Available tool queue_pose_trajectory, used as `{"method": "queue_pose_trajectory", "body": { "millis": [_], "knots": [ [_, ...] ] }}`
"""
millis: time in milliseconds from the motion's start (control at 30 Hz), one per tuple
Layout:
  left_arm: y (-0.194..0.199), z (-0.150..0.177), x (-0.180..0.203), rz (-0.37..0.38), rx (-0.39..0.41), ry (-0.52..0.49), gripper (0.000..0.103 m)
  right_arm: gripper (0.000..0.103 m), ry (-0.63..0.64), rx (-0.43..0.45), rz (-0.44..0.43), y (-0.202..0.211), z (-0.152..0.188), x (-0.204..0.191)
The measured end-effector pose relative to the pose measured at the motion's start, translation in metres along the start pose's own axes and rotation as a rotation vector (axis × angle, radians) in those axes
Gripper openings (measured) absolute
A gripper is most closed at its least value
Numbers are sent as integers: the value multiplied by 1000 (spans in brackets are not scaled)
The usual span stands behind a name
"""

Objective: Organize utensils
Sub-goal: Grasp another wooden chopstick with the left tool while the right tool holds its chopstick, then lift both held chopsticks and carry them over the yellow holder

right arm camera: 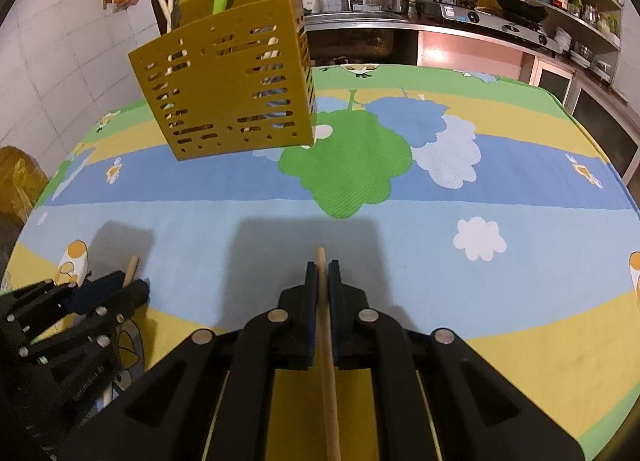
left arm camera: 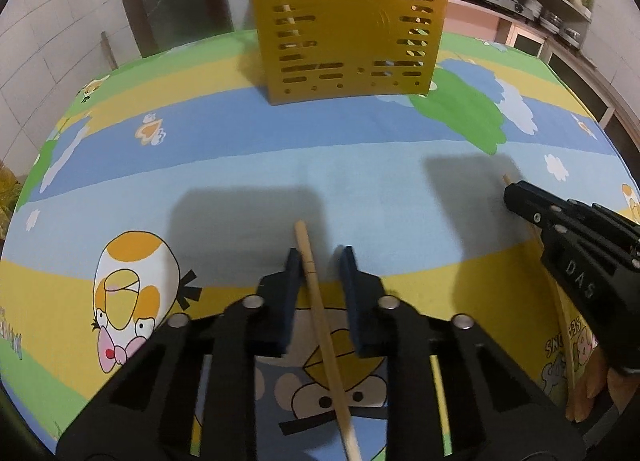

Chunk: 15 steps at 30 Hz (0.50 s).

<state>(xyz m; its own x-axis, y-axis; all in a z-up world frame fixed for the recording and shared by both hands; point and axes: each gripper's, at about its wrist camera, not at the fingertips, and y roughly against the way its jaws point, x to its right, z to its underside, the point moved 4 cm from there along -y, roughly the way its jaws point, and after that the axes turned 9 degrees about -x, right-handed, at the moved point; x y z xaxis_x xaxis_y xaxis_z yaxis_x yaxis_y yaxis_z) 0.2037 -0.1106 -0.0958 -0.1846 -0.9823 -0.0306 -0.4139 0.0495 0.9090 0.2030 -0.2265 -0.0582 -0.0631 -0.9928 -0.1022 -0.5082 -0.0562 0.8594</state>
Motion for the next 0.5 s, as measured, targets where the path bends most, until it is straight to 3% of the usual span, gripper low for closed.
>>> {"method": "queue_pose_trajectory", "body": {
  "millis": [67, 500],
  "knots": [
    [-1, -3, -3, 3, -2, 2, 8, 6, 12, -1, 13, -1, 1, -2],
    [0, -7, -12, 38, 30, 12, 5, 6, -7, 60, 8, 13, -4, -1]
  ]
}}
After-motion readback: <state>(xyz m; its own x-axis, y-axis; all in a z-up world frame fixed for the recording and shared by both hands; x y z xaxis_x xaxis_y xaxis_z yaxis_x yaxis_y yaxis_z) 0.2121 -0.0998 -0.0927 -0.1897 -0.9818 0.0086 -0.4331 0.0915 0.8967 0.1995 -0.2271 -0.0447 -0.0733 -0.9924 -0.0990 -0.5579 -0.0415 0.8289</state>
